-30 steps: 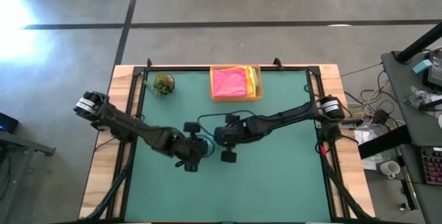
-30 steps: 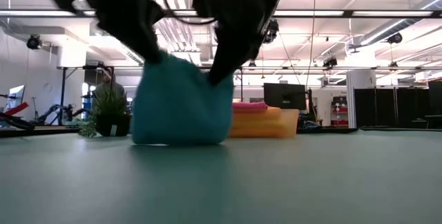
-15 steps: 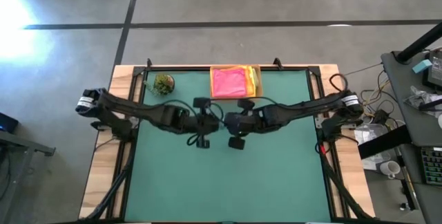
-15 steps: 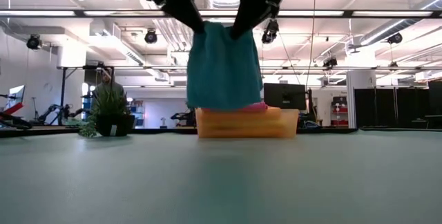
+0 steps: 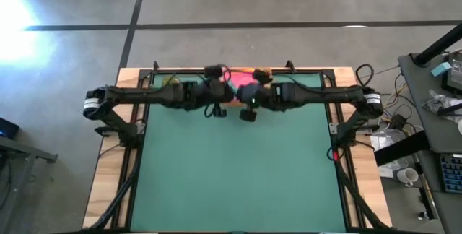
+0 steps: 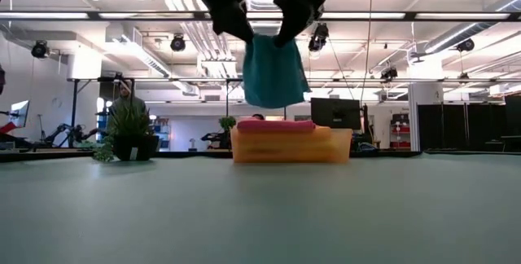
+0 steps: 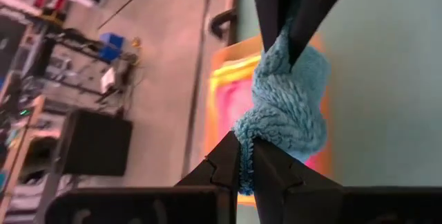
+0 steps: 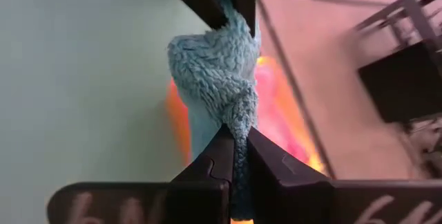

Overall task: Fold microfiber towels
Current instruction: Put the folded green towel into the orange bin

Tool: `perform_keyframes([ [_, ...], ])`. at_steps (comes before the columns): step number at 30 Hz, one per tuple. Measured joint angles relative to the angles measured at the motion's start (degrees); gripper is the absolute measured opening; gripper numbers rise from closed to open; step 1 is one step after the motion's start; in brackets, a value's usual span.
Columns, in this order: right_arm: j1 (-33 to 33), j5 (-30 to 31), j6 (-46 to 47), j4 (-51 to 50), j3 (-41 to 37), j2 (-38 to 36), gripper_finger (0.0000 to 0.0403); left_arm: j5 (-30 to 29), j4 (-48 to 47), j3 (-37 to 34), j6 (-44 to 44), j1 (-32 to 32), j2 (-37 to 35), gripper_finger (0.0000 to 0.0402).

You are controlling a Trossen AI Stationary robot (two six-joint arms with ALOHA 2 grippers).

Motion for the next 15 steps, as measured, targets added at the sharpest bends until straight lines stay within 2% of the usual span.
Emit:
perform_keyframes([
  [5, -7.3, -1.0, -8.1, 6.0, 0.0, 0.5, 0.0012, 1.7, 6.0, 0.0, 3.8, 6.8, 1.0, 0.0013],
  [9, -13.3, -5.0, -10.3, 10.1, 0.0, 0.5, 0.0012, 2.2, 12.9, -0.3, 8.4, 11.0, 2.3, 0.0013],
  [15, -21.1, -12.3, -14.5, 14.6, 0.0, 0.5, 0.0012, 2.6, 18.2, 0.0, 12.9, 15.4, 5.0, 0.0013],
])
